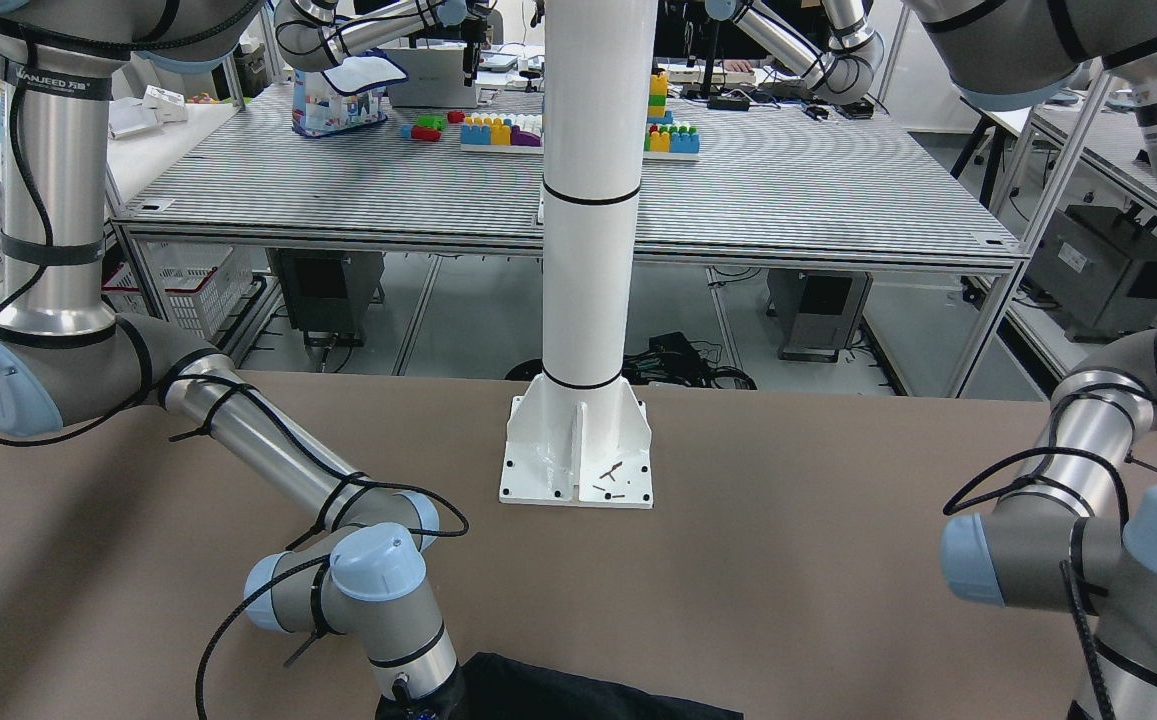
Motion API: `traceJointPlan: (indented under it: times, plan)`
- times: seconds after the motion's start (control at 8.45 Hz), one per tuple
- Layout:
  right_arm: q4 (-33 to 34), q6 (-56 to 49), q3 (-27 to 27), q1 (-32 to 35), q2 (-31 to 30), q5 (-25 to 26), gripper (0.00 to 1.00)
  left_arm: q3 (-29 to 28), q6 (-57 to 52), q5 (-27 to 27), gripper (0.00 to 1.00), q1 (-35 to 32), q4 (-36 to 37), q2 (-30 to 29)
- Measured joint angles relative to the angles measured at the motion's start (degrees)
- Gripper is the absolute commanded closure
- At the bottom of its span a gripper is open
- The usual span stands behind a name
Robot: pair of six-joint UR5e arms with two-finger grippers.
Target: Fold clothes
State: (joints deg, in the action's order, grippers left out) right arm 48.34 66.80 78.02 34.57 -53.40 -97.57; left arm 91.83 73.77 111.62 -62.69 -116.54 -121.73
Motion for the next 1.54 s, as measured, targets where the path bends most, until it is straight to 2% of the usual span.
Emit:
traceJointPlan:
  times: [0.71, 1.42, 1.54]
  plan:
    - [0.1, 0.1, 1.4, 0.0, -0.1, -0.3, 1.0, 0.2, 0.4, 0.0, 0.0, 0.0, 0.0, -0.1]
    - [0.4, -0.7, 0.1, 3.9, -0.4, -0.4, 1.0, 0.1, 0.3, 0.0, 0.0, 0.0, 0.0, -0.1]
    - [0.4, -0.7, 0.0, 4.2, -0.4, -0.4, 0.65, 0.1, 0.4, 0.0, 0.0, 0.0, 0.0, -0.1]
